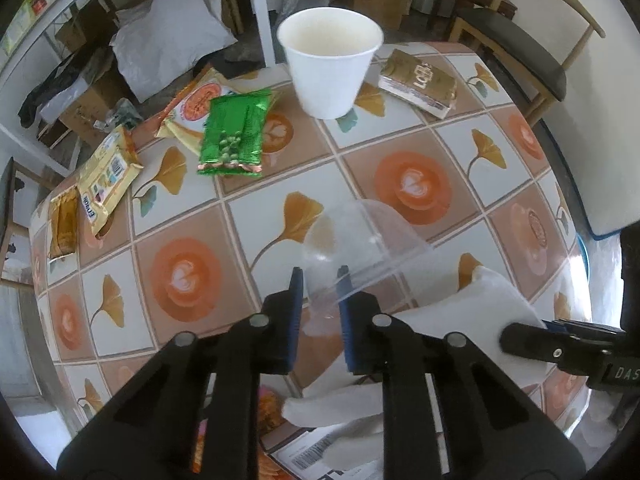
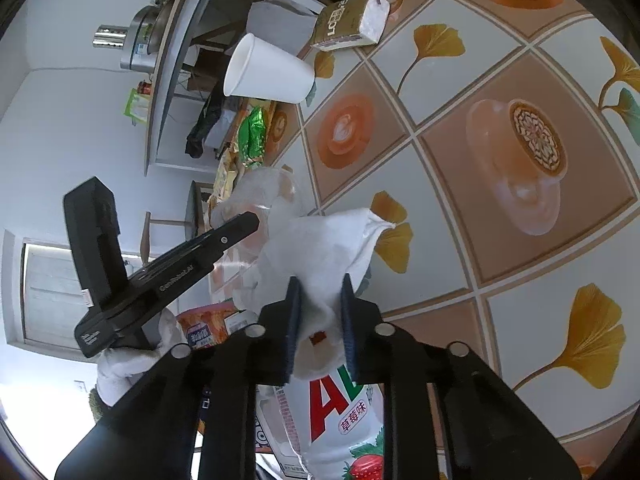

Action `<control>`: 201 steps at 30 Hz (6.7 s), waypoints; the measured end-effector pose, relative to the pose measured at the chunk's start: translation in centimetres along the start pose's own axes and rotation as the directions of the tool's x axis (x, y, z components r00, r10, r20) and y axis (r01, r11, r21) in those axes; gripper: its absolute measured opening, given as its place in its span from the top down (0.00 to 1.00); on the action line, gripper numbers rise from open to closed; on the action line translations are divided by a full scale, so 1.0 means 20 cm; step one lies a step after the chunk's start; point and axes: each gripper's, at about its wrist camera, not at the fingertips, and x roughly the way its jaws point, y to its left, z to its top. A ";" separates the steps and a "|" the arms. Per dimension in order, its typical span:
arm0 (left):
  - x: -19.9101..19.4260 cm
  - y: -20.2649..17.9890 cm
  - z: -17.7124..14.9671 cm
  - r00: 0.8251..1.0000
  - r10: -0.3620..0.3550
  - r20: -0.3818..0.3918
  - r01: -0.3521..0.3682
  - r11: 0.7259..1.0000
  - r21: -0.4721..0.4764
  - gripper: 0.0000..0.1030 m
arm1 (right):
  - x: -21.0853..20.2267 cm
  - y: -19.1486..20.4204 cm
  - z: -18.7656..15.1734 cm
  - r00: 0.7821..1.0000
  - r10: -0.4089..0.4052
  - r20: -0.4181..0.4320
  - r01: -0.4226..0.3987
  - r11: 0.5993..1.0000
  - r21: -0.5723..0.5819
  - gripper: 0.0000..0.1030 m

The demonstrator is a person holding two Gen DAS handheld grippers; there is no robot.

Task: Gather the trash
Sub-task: 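Grasp the white glove with the right tool while the left tool grasps the clear plastic bowl, then lift the white glove with the right tool while the left tool lifts the clear bowl, then carry the glove and bowl over the blue wastebasket with both tools, then open both tools over the wastebasket to drop the glove and bowl, then move both open tools back over the table, then grasp the white AD bottle with the right tool while the left tool grasps the grey CABLE box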

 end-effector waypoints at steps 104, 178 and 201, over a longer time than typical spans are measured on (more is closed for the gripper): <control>-0.30 -2.28 -0.59 0.902 -0.410 0.139 0.281 0.799 0.531 0.96 | -2.17 -1.17 -1.13 0.621 -0.315 0.718 0.063 0.933 0.354 0.91; -0.55 -0.39 -1.51 0.838 0.009 0.546 0.059 0.993 -0.106 0.22 | -0.62 0.28 -0.64 0.920 -0.300 0.250 0.379 0.842 -0.384 0.35; -0.32 -0.29 -1.36 0.894 -0.065 0.443 0.142 0.979 -0.143 0.21 | 0.14 0.36 -0.35 0.901 -0.432 0.033 0.388 0.769 -0.508 0.34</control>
